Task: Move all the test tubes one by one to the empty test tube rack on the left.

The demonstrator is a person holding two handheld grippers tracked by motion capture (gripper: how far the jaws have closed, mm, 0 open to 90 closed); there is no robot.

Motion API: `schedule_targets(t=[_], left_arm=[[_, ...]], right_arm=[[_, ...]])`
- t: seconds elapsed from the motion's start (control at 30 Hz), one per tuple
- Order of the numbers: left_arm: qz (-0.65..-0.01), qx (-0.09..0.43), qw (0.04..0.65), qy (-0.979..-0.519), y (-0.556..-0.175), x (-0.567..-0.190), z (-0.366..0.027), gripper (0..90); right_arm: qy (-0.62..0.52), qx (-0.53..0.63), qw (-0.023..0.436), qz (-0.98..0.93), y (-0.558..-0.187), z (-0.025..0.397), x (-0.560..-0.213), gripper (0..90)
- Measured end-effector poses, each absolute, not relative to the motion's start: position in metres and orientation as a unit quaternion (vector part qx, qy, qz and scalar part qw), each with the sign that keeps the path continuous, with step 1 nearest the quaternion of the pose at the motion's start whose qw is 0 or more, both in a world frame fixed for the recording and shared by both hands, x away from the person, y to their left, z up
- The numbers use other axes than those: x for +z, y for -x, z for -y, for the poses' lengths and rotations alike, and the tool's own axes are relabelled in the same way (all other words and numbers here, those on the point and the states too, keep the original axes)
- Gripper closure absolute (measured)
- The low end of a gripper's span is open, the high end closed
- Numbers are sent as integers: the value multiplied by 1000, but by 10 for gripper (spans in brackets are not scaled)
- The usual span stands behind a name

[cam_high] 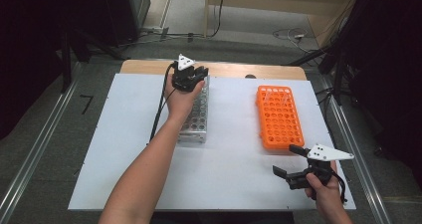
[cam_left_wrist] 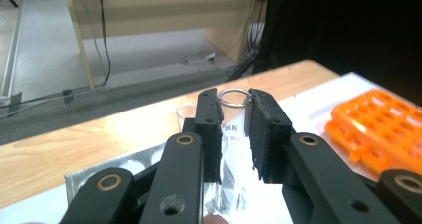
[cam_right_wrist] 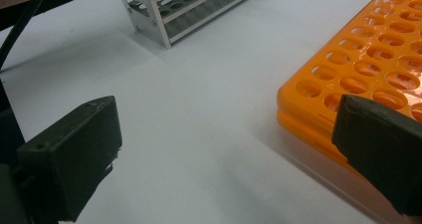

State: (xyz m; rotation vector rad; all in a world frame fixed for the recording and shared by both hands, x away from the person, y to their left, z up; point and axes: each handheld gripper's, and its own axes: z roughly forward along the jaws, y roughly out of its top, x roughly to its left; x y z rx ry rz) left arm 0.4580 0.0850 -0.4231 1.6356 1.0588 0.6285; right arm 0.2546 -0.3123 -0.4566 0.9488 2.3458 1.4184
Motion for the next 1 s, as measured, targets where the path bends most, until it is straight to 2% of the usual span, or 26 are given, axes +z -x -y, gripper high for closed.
schedule_targets(t=[0.37, 0.43, 0.5, 0.57, 0.7, 1.0], left_arm=[[-446, 254, 475, -715, -457, -428, -79, 751], [-450, 245, 474, -716, -457, -428, -80, 735], [-453, 243, 473, -716, -456, -427, -80, 672], [-451, 240, 475, -717, -454, -426, -81, 668], [-450, 227, 486, -714, -448, -424, -83, 558], [-439, 196, 490, -727, -422, -421, -86, 185]], right_arm=[[-324, 483, 122, -804, -254, 311, -456, 0], [-324, 484, 121, -804, -254, 311, -456, 0], [-323, 485, 120, -804, -254, 311, -456, 0], [-323, 484, 120, -804, -254, 311, -457, 0], [-323, 485, 119, -804, -255, 311, -457, 0], [-319, 479, 117, -809, -256, 307, -459, 0]])
